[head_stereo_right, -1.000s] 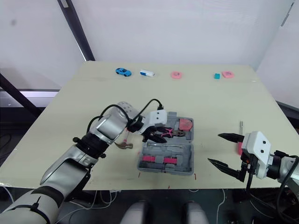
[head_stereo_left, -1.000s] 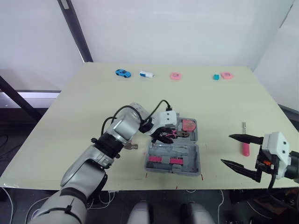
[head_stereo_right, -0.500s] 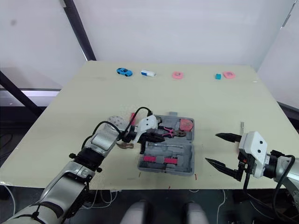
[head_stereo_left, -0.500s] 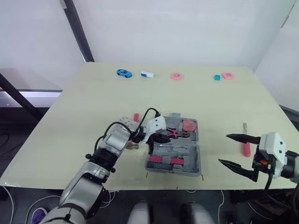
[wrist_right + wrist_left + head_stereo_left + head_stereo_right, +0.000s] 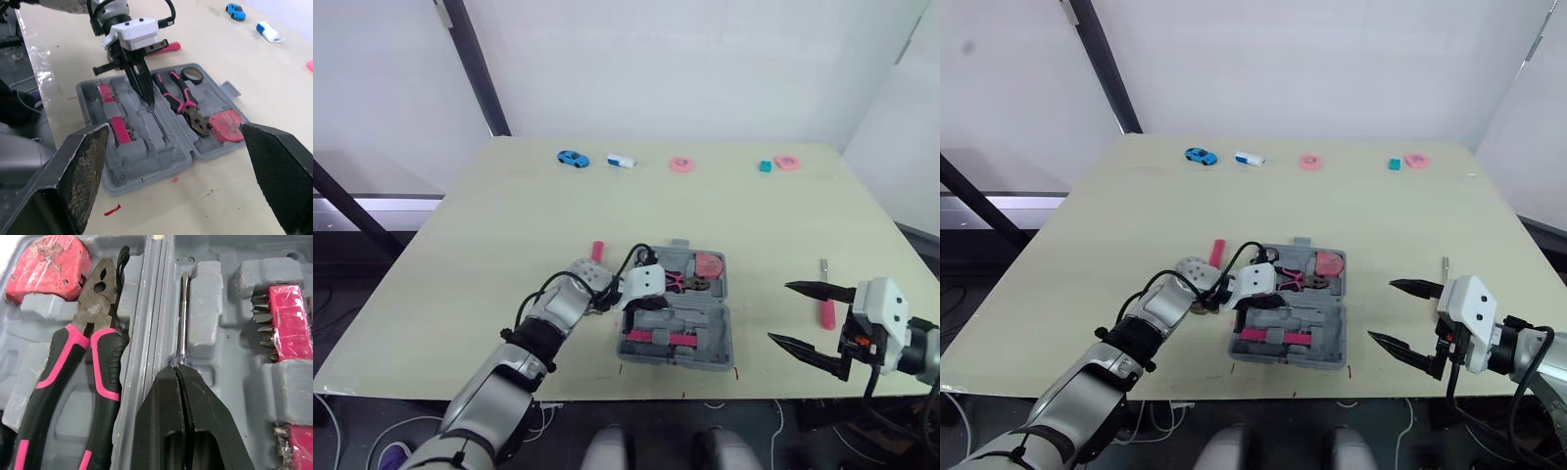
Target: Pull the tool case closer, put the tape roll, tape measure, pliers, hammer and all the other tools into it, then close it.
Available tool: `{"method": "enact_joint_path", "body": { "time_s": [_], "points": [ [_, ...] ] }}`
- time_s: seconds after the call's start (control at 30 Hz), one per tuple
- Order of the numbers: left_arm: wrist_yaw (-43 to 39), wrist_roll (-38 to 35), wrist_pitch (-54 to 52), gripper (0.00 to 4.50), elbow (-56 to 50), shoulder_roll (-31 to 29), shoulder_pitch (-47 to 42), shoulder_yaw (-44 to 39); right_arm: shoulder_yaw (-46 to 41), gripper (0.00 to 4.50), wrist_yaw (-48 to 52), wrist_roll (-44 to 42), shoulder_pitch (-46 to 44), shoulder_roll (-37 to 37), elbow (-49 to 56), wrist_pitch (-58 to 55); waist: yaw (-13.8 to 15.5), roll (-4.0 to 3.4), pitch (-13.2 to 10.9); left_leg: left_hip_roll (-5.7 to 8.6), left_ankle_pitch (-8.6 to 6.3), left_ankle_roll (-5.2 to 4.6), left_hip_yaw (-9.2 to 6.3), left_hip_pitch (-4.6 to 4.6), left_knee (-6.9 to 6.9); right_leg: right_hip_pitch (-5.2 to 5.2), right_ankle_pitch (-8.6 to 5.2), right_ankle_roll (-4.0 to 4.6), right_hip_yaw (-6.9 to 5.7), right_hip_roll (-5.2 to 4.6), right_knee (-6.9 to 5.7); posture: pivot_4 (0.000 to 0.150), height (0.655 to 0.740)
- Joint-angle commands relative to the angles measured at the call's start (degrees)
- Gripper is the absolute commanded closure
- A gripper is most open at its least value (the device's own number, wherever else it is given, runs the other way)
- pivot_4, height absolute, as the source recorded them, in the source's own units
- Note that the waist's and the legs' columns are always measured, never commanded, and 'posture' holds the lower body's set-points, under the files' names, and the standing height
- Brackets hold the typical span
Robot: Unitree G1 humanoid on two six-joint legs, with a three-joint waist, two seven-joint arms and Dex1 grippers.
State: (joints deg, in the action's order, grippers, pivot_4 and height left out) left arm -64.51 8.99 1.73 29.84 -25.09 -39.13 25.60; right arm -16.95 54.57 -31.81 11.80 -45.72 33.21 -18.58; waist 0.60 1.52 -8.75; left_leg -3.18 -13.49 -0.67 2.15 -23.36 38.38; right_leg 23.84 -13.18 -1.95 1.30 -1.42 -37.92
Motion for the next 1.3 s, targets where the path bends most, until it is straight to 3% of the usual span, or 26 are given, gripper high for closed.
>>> {"method": "enact_joint_path", "body": {
  "time_s": [0.03, 0.23, 0.5, 0.73, 0.83, 0.9, 1.0, 1.17, 1.3],
  "points": [
    [-0.26, 1.90, -0.46, 4.46, 3.22, -0.49, 4.20, 1.83, 0.61, 0.00, -0.63, -0.31, -1.58, 0.83, 0.60, 0.83, -0.11, -0.02, 0.02, -0.01, 0.00, 0.00, 0.02, 0.13, -0.03, -0.12, -0.01, 0.01, 0.02, 0.00, 0.00, 0.150, 0.7400],
    [3.04, -11.08, -9.06, 4.46, -9.19, 1.95, 9.15, -10.66, 3.28, 0.00, -5.30, 1.86, -3.77, 6.63, -0.70, 2.60, -0.31, -0.11, 0.06, -0.05, -0.01, 0.00, 0.15, 0.41, -0.16, -0.31, -0.03, 0.02, 0.10, -0.01, 0.03, 0.150, 0.7400],
    [18.92, -26.19, -23.98, 4.46, -30.12, 5.18, 20.64, -30.71, 12.23, 0.00, -16.31, 8.94, -10.55, 17.66, -6.70, 2.70, -0.92, -0.09, -0.03, -0.09, -0.01, 0.00, 0.20, 0.36, -0.15, -0.23, -0.02, 0.01, 0.12, -0.02, 0.01, 0.150, 0.7400],
    [23.06, -31.90, -25.13, 4.46, -39.47, 3.57, 31.80, -39.25, 13.89, 0.00, -15.44, 8.91, -16.92, 21.38, -16.55, 4.31, -1.08, -0.08, -0.08, -0.10, -0.01, 0.00, 0.30, 0.43, -0.31, -0.20, -0.01, 0.02, 0.19, -0.02, 0.02, 0.150, 0.7400],
    [20.26, -35.02, -24.38, 3.79, -43.07, 1.58, 39.25, -41.96, 11.54, 0.00, -11.92, 8.19, -15.80, 18.66, -19.98, 5.81, -0.82, -0.06, -0.10, -0.07, -0.01, 0.00, 0.37, 0.41, -0.30, -0.21, -0.02, 0.03, 0.19, -0.12, 0.07, 0.150, 0.7400],
    [19.19, -35.97, -23.86, 2.99, -45.06, 0.44, 44.63, -44.14, 8.47, 0.00, -8.93, 6.75, -12.03, 16.11, -20.53, 6.23, -0.87, -0.05, -0.10, -0.06, -0.02, 0.00, 0.43, 0.41, -0.30, -0.20, -0.03, 0.03, 0.20, -0.15, 0.11, 0.150, 0.7400],
    [17.08, -37.11, -22.47, 2.51, -46.23, -1.18, 52.99, -47.62, 2.99, 0.00, -4.88, 4.81, -3.03, 12.90, -19.55, 7.51, -0.88, -0.05, -0.10, -0.08, -0.07, -0.06, 0.52, 0.41, -0.37, -0.17, -0.05, 0.02, 0.20, -0.26, 0.20, 0.150, 0.7400],
    [15.32, -38.19, -19.89, 0.02, -45.70, -2.58, 60.66, -50.51, -3.78, 0.00, -1.88, 2.55, 7.90, 10.76, -17.32, 9.43, -1.08, -0.02, -0.13, -0.08, -0.10, -0.07, 0.54, 0.54, -0.78, -0.08, -0.34, 0.01, 0.19, -0.48, 0.25, 0.150, 0.7400],
    [15.53, -37.60, -18.19, 0.02, -44.15, -2.37, 63.53, -51.63, -8.20, 0.00, -0.32, 1.83, 13.51, 10.51, -18.10, 10.35, -1.23, -0.05, -0.09, -0.11, -0.24, 0.18, 0.26, 0.64, -0.78, 0.02, -0.34, 0.01, 0.20, -0.63, 0.21, 0.150, 0.7400]
  ]
}}
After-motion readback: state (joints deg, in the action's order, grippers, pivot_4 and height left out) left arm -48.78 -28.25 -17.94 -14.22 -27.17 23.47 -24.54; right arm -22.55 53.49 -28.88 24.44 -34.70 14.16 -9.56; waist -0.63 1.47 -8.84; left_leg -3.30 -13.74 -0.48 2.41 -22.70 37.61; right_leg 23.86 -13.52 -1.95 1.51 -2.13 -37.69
